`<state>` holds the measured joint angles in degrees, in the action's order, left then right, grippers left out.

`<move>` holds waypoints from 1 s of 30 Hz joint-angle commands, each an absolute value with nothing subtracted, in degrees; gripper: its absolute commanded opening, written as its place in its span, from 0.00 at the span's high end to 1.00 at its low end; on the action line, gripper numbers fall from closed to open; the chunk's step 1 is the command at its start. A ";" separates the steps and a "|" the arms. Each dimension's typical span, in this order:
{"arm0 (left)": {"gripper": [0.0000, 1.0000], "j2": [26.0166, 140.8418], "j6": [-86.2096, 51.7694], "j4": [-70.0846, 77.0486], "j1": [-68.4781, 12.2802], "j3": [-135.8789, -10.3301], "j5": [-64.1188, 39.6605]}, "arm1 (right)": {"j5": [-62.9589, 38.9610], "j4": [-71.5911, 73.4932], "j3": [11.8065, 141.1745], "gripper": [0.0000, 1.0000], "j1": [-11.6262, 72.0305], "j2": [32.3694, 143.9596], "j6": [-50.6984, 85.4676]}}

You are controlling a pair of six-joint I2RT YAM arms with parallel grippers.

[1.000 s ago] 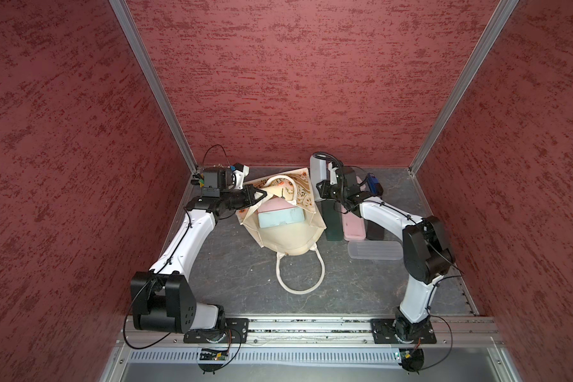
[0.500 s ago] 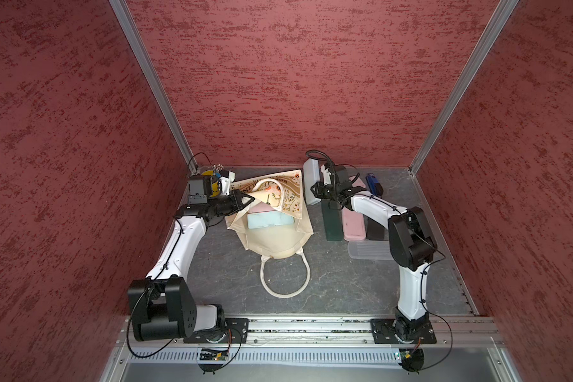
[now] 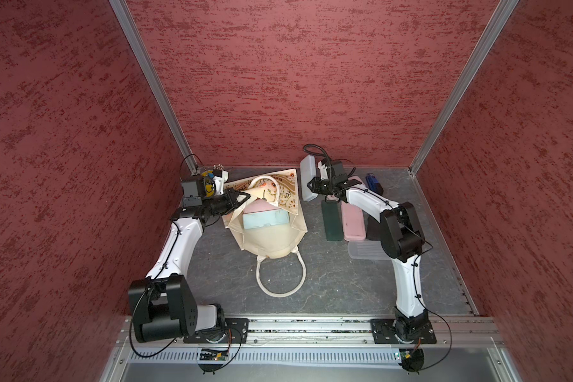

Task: Take out the pencil case from the canvas bag
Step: Place the pencil case at the center of the board.

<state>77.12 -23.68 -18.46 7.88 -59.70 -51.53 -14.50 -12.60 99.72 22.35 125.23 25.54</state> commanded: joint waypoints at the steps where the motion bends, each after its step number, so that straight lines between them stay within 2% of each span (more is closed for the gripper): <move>1: 0.97 76.41 -25.55 -15.92 8.24 -59.06 -53.52 | -16.05 -12.39 101.72 0.99 22.12 125.42 26.53; 30: 0.97 78.05 -27.10 -14.65 7.34 -58.11 -53.84 | -21.17 -14.37 103.65 0.91 19.89 129.75 29.53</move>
<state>77.71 -26.33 -15.53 7.60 -58.81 -52.90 -19.62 -15.29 101.12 20.78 128.40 28.25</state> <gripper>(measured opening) 0.090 0.328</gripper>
